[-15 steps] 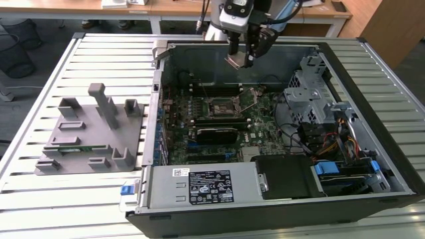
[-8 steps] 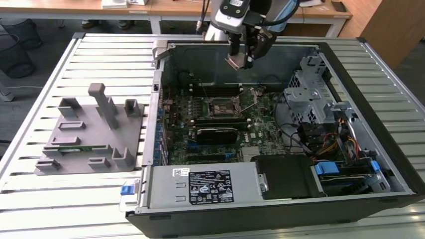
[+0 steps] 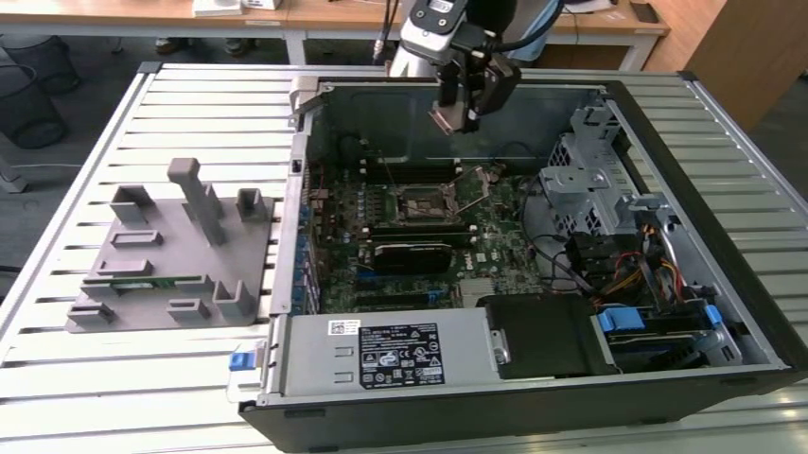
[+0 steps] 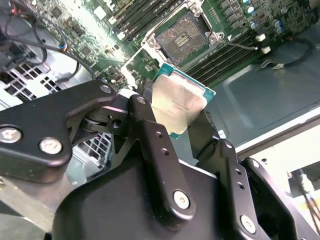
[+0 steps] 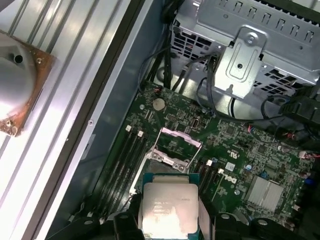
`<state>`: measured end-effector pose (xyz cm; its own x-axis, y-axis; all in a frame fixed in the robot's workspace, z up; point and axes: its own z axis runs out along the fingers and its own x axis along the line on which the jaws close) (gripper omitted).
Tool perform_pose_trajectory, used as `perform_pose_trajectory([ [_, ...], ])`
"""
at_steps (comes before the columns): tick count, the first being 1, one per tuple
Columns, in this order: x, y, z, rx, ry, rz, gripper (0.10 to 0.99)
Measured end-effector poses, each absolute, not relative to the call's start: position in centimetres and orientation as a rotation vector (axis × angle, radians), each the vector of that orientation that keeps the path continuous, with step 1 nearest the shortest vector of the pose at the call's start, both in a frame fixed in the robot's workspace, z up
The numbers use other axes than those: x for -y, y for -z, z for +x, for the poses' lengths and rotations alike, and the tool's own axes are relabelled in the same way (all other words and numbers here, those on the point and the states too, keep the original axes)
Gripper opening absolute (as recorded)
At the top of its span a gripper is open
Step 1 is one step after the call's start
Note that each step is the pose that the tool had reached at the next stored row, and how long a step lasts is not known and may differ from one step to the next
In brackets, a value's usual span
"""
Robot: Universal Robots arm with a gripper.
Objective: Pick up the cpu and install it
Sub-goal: 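Place the cpu into insertion slot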
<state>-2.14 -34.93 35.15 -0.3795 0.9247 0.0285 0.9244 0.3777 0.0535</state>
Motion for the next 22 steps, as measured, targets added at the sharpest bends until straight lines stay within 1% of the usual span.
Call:
perform_pose_trajectory([
  [12,34.9,-34.6,-2.1,-2.471,-0.093,1.922,0.529],
  [22,34.9,-32.9,-3.1,-2.405,-0.083,2.0,0.529],
])
